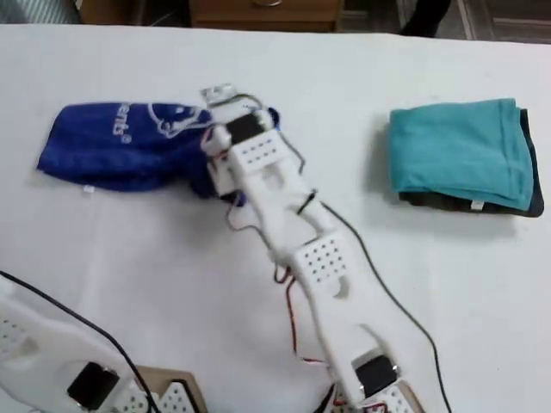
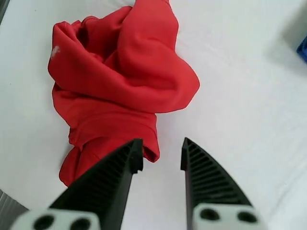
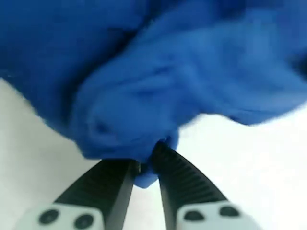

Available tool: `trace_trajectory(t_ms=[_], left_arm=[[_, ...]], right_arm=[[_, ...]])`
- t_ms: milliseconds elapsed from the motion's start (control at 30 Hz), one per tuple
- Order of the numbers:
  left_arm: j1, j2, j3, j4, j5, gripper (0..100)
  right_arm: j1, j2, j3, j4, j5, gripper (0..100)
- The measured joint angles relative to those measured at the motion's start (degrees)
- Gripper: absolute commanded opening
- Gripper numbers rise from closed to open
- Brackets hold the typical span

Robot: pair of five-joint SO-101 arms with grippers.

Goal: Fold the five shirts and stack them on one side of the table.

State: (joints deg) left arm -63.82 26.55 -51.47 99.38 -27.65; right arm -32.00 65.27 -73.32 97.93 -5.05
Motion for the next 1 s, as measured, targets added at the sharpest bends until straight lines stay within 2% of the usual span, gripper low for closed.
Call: trace_trajectory(t_ms=[267,467,633,700,1000], left_arm=[[1.23,0.0,0.18,0.0,0.0,15],[1.32,0.0,0.18,0.0,0.0,15],[2.46,0.0,0.18,0.0,0.0,15],[2.73,0.0,0.18,0.0,0.0,15],[3.16,0.0,0.18,0.0,0.0,15]], right_arm=[[4.31,0.0,-4.04,2.02,0.0,1.9],[4.75,-0.18,-4.04,2.02,0.0,2.3],[4.66,0.18,-4.13,2.11,0.0,16.6],[4.04,1.05,-4.13,2.11,0.97,19.3],[0.35,1.67,-4.13,2.11,1.76,14.9]])
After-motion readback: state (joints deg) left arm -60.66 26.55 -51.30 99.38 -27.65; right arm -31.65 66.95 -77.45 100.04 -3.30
